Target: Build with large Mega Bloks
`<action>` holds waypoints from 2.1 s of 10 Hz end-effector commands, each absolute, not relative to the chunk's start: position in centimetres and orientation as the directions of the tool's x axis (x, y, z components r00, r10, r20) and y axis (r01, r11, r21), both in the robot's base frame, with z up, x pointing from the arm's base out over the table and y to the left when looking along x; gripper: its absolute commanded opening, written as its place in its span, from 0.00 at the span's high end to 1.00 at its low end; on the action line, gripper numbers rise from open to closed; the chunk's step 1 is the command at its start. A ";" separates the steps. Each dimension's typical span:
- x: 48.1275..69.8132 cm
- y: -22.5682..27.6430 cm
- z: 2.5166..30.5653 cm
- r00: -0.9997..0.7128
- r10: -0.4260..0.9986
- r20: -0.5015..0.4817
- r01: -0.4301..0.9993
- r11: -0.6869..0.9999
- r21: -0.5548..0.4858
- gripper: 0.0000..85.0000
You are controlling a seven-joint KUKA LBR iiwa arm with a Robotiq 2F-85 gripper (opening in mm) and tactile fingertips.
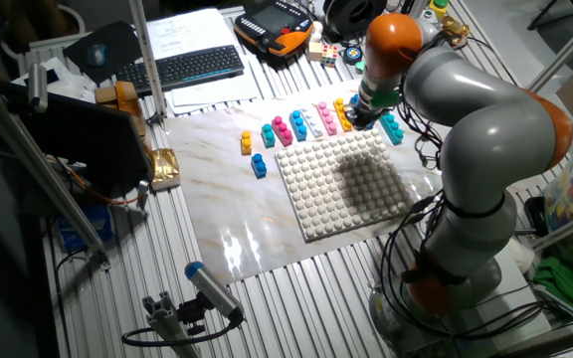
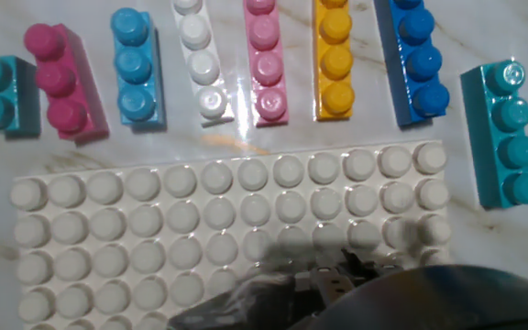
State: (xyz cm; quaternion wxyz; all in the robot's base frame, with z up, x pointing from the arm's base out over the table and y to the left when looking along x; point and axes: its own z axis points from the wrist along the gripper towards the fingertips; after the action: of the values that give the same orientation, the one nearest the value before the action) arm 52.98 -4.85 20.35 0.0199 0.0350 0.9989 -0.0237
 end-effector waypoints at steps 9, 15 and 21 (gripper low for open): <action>53.5 -14.6 16.0 -0.998 -0.016 -0.057 -0.014 1.000 -0.024 0.99; 54.9 -18.1 13.4 -0.994 -0.088 -0.064 -0.086 0.996 -0.027 0.99; 55.3 -19.3 12.3 -0.991 -0.105 -0.081 -0.103 0.994 -0.030 0.45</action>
State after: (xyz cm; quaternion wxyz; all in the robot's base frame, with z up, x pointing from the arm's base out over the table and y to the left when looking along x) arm 55.33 -19.33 12.26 0.0413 -0.0522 0.9977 -0.0122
